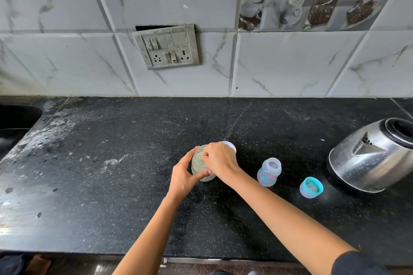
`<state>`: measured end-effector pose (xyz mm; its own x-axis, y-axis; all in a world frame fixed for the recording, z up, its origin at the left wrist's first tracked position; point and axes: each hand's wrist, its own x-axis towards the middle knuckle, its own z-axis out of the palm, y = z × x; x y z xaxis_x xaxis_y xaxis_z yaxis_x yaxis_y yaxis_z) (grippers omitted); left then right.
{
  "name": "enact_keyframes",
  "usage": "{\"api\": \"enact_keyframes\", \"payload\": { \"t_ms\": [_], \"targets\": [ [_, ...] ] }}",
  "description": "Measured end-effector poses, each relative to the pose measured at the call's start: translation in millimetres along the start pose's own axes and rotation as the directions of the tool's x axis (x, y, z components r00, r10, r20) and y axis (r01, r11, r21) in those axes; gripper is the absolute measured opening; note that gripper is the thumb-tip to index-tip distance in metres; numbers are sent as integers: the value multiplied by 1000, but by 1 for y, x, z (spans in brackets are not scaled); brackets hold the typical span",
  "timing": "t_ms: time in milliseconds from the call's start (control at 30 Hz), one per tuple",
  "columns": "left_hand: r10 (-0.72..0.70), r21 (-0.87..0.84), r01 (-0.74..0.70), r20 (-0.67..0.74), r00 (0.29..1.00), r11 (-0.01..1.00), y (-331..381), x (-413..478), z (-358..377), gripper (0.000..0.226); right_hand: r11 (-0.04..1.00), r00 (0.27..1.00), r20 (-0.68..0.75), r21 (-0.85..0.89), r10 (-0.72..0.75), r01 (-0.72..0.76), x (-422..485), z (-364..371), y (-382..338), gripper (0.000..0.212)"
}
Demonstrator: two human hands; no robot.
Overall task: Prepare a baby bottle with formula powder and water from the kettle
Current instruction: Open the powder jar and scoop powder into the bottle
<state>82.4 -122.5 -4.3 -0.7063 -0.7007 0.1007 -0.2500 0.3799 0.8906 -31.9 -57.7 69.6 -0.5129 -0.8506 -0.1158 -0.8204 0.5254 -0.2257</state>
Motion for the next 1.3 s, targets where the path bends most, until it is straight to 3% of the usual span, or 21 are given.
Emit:
{"api": "enact_keyframes", "payload": {
  "t_ms": [67, 167, 333, 667, 933, 1300],
  "targets": [
    [4, 8, -4, -3, 1000, 1000, 1, -1, 0, 79, 973, 994, -49, 212, 100, -88, -2, 0, 4, 27],
    [6, 15, -6, -3, 1000, 1000, 2, -1, 1, 82, 924, 981, -93, 361, 171, -126, -6, -5, 12, 21],
    [19, 49, -18, -2, 1000, 999, 5, -1, 5, 83, 942, 992, -43, 320, 119, -99, -7, -13, 9, 21],
    [-16, 14, 16, -41, 999, 1000, 11, 1, 6, 77, 777, 977, 60, 597, 206, -201, -4, -32, 31, 14],
    [0, 55, 3, -59, 998, 998, 17, 1, 9, 78, 804, 982, 36, 570, 185, -172, -5, -33, 20, 16],
    [-28, -38, 25, -62, 998, 999, 19, -2, 1, 62, 727, 978, 4, 668, 210, -159, 0, -39, 35, 8]
  ]
}}
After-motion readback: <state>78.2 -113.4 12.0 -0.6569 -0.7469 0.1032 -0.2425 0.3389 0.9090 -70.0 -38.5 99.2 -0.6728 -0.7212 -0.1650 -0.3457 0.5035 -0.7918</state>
